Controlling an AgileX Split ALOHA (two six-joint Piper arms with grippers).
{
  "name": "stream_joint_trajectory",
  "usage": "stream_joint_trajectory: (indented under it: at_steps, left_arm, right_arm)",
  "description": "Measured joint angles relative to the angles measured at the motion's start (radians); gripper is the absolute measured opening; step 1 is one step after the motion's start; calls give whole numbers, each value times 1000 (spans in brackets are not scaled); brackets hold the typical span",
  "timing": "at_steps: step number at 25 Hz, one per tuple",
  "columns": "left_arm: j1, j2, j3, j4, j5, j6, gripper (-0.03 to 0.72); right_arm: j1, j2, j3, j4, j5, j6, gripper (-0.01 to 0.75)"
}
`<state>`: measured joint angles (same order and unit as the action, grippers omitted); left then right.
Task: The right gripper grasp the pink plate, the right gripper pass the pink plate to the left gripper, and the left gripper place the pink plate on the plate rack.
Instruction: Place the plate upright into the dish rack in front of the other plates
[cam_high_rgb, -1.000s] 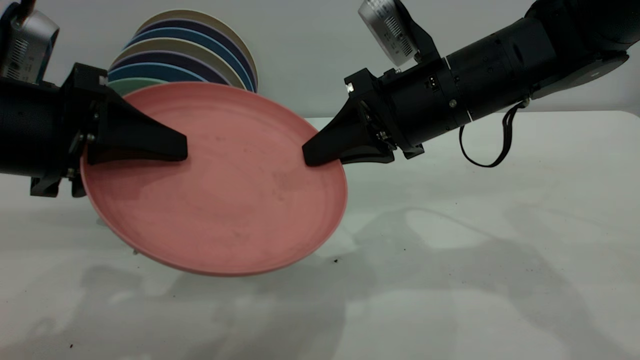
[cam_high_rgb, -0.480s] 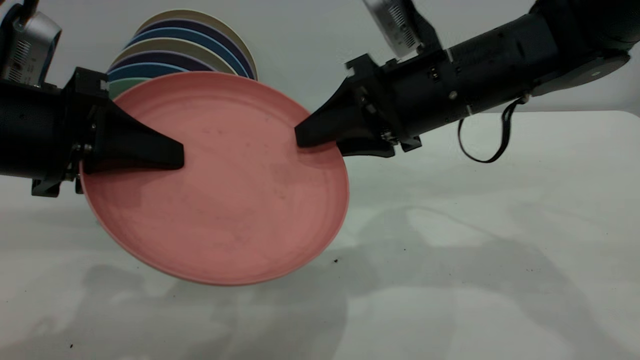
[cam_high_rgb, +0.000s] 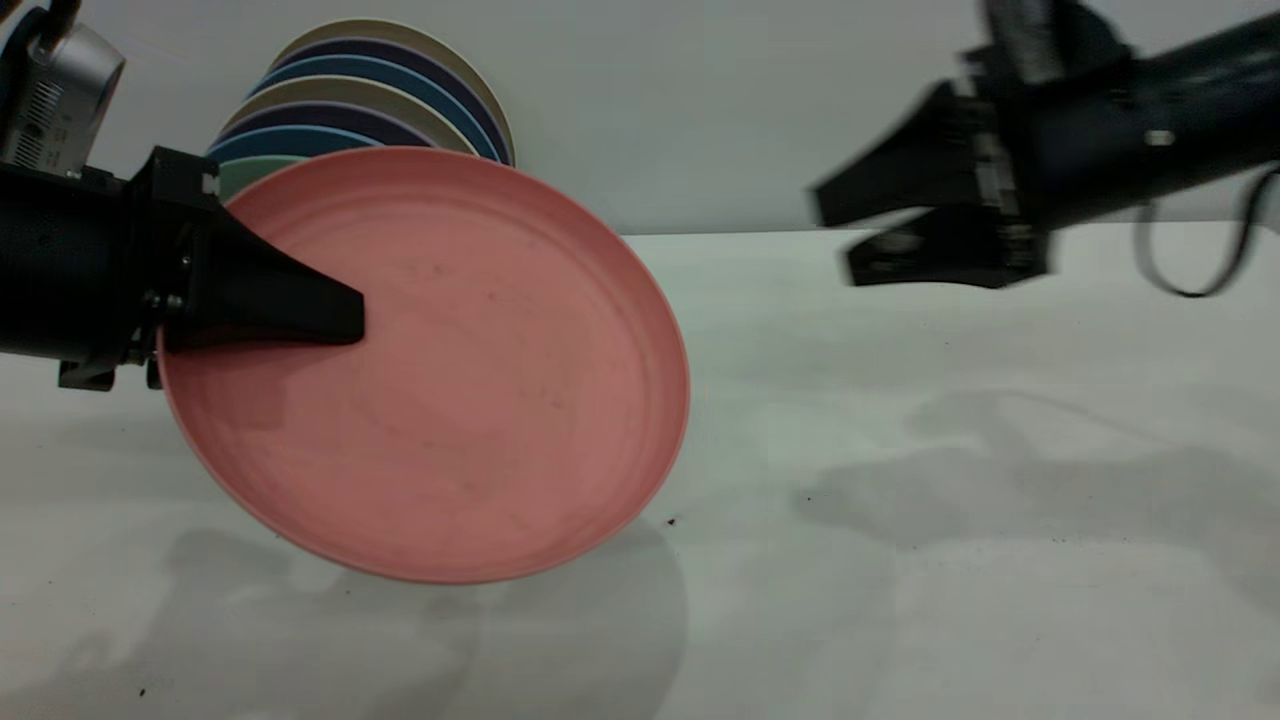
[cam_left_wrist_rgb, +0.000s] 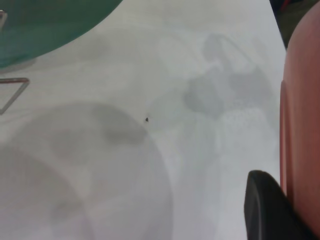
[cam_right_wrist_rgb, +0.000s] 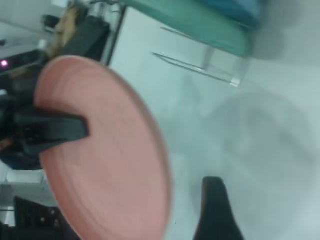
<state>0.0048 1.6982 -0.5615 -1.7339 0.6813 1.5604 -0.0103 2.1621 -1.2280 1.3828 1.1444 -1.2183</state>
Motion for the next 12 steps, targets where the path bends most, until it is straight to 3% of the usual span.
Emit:
stream_joint_trajectory:
  at_steps: [6, 12]
  left_arm:
    - [0, 0, -80, 176, -10, -97, 125]
    - [0, 1, -205, 438, -52, -311, 125]
  right_arm:
    - [-98, -10, 0, -238, -41, 175, 533]
    - [-110, -83, 0, -609, -168, 449, 533]
